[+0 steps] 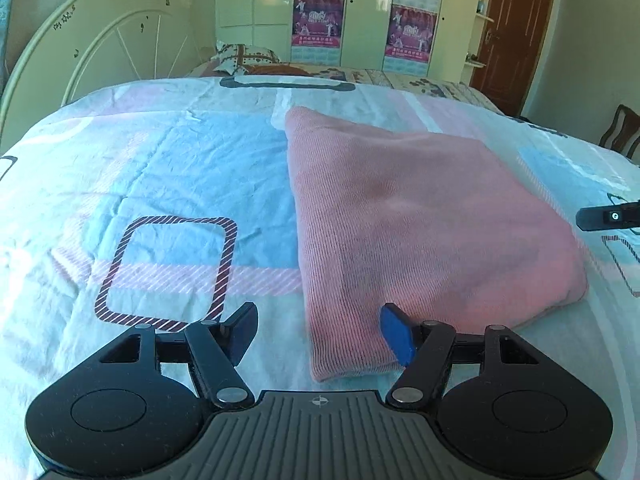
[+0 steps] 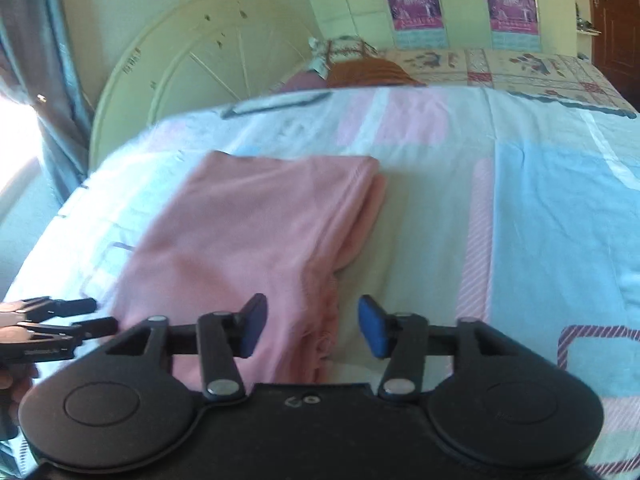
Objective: Fold small clothes
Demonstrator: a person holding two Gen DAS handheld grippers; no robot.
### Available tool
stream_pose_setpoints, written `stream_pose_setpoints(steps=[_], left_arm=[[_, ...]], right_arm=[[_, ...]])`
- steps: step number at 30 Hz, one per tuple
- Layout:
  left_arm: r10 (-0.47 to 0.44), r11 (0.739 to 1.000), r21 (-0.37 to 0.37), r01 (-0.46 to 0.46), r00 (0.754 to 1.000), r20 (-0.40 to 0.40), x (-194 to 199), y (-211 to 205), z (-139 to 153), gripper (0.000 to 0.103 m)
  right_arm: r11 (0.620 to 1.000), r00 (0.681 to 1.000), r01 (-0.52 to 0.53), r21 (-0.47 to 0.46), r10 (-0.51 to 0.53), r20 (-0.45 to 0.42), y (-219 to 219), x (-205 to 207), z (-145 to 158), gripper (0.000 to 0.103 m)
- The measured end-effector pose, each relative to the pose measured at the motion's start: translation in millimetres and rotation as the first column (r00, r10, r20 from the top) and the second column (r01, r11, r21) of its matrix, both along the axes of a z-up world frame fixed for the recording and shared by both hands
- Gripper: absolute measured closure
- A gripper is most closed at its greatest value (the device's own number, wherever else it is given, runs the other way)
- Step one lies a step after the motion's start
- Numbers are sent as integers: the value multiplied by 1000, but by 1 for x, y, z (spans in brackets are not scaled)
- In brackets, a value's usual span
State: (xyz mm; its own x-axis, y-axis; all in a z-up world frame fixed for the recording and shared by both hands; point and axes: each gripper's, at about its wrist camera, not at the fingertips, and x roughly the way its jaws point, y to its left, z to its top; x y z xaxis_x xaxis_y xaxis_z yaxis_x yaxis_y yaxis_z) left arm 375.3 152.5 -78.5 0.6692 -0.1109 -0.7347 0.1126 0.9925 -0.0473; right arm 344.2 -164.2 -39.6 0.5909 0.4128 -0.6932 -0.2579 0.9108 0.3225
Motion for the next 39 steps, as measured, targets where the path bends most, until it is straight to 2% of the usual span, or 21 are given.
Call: stream_pose_setpoints(steps=[3,6,9,12,13,15,17,20,21,22,23,25,27,32,33,34,36,37,38,39], left_arm=[[39,999,-21,-39,999,-8,-6,8,-3,36],[61,997,-55,-61,998,-5,-12,14,-5,36],[71,996,-61,-72,997,-9,-12,15,-8,36],[78,995,-56,-79,997,-20,-10,12,-11,36],[83,995,-50,-84,996,-29,-9,11,-13,36],[94,995,-42,-95,995,-39,-8,10,-15,36],[94,994,-47,-95,995,-33,-8,8,-15,36],[90,995,-37,-91,995,-39,-8,5,-16,36],[91,995,-40,-92,995,-37,-10,5,-15,36],[92,994,-46,-94,995,-35,-12,5,-13,36],[94,994,-52,-96,995,-34,-15,5,-11,36],[104,994,-41,-106,994,-31,-26,3,-5,36],[114,993,-36,-114,993,-20,-43,0,5,35],[96,995,-44,-95,995,22,-101,-16,30,34],[102,994,-40,-101,994,34,-115,-21,36,24],[109,994,-36,-108,993,50,-126,-25,40,9],[120,993,-27,-118,988,96,-154,-32,49,0],[136,991,-22,-134,984,113,-168,-37,54,0],[149,989,-20,-148,982,119,-178,-40,57,0],[156,988,-22,-154,981,119,-189,-42,61,0]], right_arm=[[998,998,-17,59,21,-65,-2,-16,-7,59],[971,986,69,230,-31,-166,-14,-27,-25,59],[892,956,199,406,-85,-281,-30,-25,-50,57],[824,930,268,500,-87,-357,-34,-17,-69,57],[809,924,286,514,-91,-371,-34,-14,-74,59],[799,922,304,519,-110,-371,-34,-7,-78,71],[806,927,309,505,-136,-351,-34,-3,-75,88],[848,947,280,450,-166,-277,-33,-6,-61,91],[845,947,280,456,-165,-276,-35,-7,-59,91],[841,947,284,460,-171,-272,-40,-12,-57,86],[848,949,284,448,-181,-260,-41,-17,-53,77],[870,954,269,414,-183,-237,-40,-27,-46,77],[906,968,239,351,-191,-165,-38,-48,-32,78],[974,980,194,120,-197,7,-24,-111,9,76],[980,981,187,72,-189,33,-20,-122,16,76],[983,982,179,34,-181,59,-15,-134,22,73],[985,981,168,-37,-163,107,-7,-160,33,60],[983,979,169,-73,-159,127,-2,-172,37,39],[977,974,181,-109,-163,154,3,-184,42,13],[972,968,194,-135,-168,186,7,-197,46,4]])
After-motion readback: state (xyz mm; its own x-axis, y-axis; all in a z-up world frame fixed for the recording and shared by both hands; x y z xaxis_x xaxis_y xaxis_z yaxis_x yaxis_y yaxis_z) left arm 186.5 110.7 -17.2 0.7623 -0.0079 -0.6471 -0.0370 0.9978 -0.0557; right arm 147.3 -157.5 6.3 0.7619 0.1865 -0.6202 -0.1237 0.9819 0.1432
